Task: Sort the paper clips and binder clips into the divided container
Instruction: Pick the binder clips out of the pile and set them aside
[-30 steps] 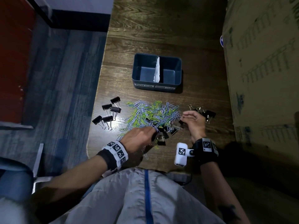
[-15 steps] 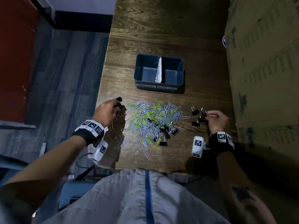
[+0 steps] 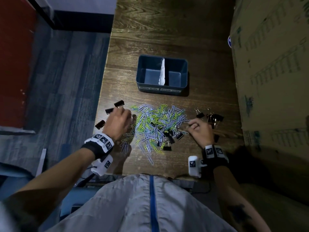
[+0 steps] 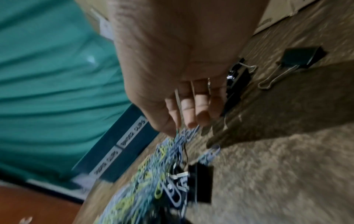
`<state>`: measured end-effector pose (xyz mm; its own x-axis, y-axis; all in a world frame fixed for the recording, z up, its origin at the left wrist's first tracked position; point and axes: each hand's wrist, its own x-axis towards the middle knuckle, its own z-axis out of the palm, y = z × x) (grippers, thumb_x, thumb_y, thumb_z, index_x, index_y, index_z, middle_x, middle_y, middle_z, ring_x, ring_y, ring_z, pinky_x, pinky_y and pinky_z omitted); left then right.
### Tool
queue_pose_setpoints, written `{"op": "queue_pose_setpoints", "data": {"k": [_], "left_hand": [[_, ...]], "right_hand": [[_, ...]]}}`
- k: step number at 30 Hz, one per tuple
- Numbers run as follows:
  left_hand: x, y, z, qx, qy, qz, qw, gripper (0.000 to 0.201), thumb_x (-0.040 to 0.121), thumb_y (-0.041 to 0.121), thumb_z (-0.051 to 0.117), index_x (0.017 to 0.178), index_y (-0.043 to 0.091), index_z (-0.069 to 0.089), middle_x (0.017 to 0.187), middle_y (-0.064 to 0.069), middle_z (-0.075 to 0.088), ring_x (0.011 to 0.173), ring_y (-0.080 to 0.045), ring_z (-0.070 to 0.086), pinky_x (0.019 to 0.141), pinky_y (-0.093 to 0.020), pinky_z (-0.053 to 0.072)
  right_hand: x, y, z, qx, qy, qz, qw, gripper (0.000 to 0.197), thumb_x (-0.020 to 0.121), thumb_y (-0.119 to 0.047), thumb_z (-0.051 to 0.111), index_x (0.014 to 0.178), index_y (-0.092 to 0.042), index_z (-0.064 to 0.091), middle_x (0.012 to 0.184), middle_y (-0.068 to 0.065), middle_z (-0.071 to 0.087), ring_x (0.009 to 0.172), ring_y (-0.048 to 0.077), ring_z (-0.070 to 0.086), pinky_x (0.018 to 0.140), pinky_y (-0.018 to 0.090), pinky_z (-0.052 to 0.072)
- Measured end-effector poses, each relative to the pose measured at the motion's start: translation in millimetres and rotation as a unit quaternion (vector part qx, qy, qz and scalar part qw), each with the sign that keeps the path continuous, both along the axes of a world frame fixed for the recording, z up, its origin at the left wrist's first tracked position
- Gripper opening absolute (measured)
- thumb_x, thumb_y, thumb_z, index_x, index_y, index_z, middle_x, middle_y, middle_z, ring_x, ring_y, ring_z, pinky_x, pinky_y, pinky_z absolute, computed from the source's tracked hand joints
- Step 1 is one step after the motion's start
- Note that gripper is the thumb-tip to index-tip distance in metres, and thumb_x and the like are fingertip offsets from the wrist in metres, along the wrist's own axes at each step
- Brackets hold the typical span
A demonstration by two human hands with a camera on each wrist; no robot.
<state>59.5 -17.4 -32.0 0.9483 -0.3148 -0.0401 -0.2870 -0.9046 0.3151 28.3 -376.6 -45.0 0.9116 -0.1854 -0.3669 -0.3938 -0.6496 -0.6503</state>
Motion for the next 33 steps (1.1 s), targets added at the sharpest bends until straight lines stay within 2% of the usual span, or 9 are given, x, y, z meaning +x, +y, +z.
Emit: {"op": "queue_pose_setpoints", "data": {"k": [4,7,11,17,21,24,27,30,33], "left_hand": [[-20,-37,-10,-0.005,0.052,-0.147,0.988,0.033,0.090,0.029,0.062,0.116,0.009,0.058,0.105,-0.009,0.057,0.089,-0.020,0.052,0.076,-0.034,0.051],[-23,-64,-12,0.017,0.105,-0.156,0.982,0.046,0.092,0.036,0.058,0.131,0.014,0.049,0.120,-0.009,0.052,0.100,-0.020,0.051,0.084,-0.034,0.051],[-30,-92,-16,0.074,0.133,-0.162,0.975,0.060,0.091,0.035,0.059,0.143,0.018,0.035,0.131,-0.013,0.043,0.108,-0.024,0.047,0.088,-0.039,0.050],[-50,-91,-20,0.048,0.102,-0.183,0.977,0.053,0.087,0.020,0.063,0.137,0.016,0.044,0.128,-0.014,0.047,0.104,-0.025,0.049,0.084,-0.038,0.051],[-52,-75,-21,0.017,0.084,-0.204,0.975,0.036,0.085,0.022,0.065,0.119,0.013,0.058,0.112,-0.010,0.057,0.095,-0.022,0.052,0.078,-0.037,0.053],[-42,-69,-21,0.019,0.081,-0.173,0.981,0.031,0.082,0.018,0.069,0.110,0.011,0.058,0.105,-0.008,0.059,0.090,-0.019,0.051,0.075,-0.037,0.054],[-31,-75,-19,0.041,0.094,-0.131,0.986,0.034,0.086,0.016,0.064,0.118,0.011,0.055,0.110,-0.008,0.059,0.094,-0.020,0.051,0.079,-0.034,0.051],[-22,-89,-13,0.062,0.112,-0.098,0.987,0.037,0.094,0.026,0.053,0.126,0.009,0.050,0.118,-0.009,0.056,0.103,-0.023,0.052,0.085,-0.036,0.051],[-16,-102,-7,0.058,0.144,-0.038,0.987,0.045,0.091,0.034,0.059,0.127,0.011,0.046,0.120,-0.011,0.053,0.109,-0.027,0.051,0.086,-0.042,0.051]], "right_hand": [[-16,18,-16,-0.010,0.043,0.070,0.997,0.023,0.070,-0.025,0.084,0.082,-0.036,0.067,0.083,-0.012,0.065,0.074,0.013,0.064,0.072,0.040,0.058],[-23,36,-19,-0.061,0.066,0.127,0.988,0.040,0.070,-0.028,0.083,0.100,-0.035,0.059,0.106,-0.005,0.055,0.095,0.020,0.061,0.081,0.040,0.054],[-27,54,-22,-0.098,0.042,0.100,0.989,0.038,0.073,-0.021,0.083,0.101,-0.024,0.058,0.113,0.002,0.054,0.090,0.027,0.061,0.077,0.040,0.054],[-33,60,-21,-0.105,0.019,0.055,0.993,0.025,0.074,-0.021,0.079,0.092,-0.020,0.063,0.109,0.004,0.058,0.088,0.026,0.060,0.075,0.038,0.054],[-33,58,-22,-0.084,0.008,0.017,0.996,0.023,0.070,-0.016,0.078,0.079,-0.024,0.058,0.098,0.000,0.057,0.082,0.024,0.059,0.070,0.034,0.052],[-35,60,-22,-0.084,-0.008,0.006,0.996,0.027,0.070,-0.010,0.075,0.073,-0.028,0.055,0.091,-0.003,0.058,0.078,0.023,0.061,0.069,0.034,0.053],[-37,64,-23,-0.080,-0.031,0.023,0.996,0.024,0.071,-0.005,0.074,0.076,-0.024,0.060,0.089,-0.002,0.063,0.077,0.023,0.062,0.069,0.039,0.055],[-38,69,-21,-0.089,-0.029,0.038,0.995,0.021,0.073,-0.008,0.075,0.080,-0.022,0.061,0.091,0.001,0.062,0.075,0.025,0.061,0.067,0.039,0.053],[-40,75,-19,-0.085,-0.018,0.059,0.994,0.021,0.073,-0.010,0.077,0.084,-0.021,0.064,0.096,0.004,0.061,0.076,0.027,0.062,0.066,0.037,0.053]]}}
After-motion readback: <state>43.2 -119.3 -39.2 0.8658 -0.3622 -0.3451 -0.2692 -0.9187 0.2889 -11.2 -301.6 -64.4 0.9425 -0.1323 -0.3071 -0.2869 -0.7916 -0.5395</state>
